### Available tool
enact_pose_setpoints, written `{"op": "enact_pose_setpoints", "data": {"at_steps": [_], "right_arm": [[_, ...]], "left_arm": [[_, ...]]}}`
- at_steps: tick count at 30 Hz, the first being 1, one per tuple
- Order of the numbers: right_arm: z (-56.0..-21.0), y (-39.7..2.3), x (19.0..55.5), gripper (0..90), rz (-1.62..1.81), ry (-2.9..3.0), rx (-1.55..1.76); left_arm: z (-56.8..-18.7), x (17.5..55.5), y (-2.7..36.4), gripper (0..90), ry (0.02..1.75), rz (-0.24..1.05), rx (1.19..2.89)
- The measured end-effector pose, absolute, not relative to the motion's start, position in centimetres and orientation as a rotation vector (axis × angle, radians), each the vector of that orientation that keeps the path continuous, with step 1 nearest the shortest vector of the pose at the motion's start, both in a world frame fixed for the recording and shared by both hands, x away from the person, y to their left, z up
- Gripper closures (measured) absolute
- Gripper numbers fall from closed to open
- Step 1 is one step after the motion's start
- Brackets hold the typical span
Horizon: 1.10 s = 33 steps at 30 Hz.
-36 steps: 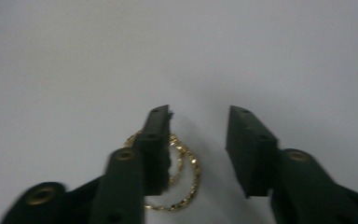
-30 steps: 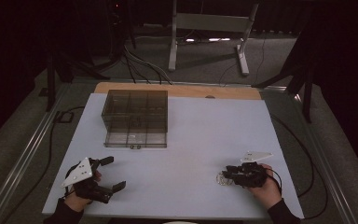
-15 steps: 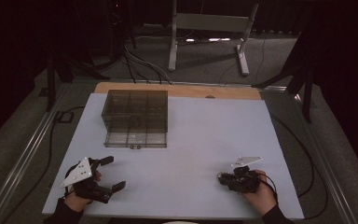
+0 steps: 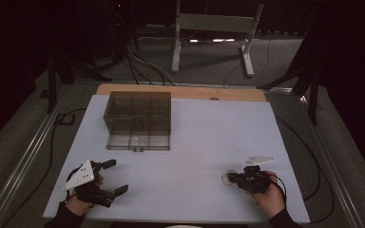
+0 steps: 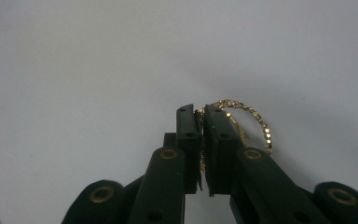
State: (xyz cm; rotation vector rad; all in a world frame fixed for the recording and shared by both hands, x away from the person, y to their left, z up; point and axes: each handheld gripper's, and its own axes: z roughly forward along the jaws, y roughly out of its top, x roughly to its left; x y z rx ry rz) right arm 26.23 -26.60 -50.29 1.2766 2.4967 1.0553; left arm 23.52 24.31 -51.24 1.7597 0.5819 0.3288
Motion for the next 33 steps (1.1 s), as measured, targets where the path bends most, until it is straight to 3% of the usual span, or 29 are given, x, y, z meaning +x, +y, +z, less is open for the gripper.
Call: {"op": "enact_pose_setpoints", "data": {"at_steps": [33], "right_arm": [[-46.9,-22.5,27.9,85.5,1.094,2.523,1.055]], "left_arm": [[-51.3,23.5,24.3,0.6,0.582,0.317,1.752]]}}
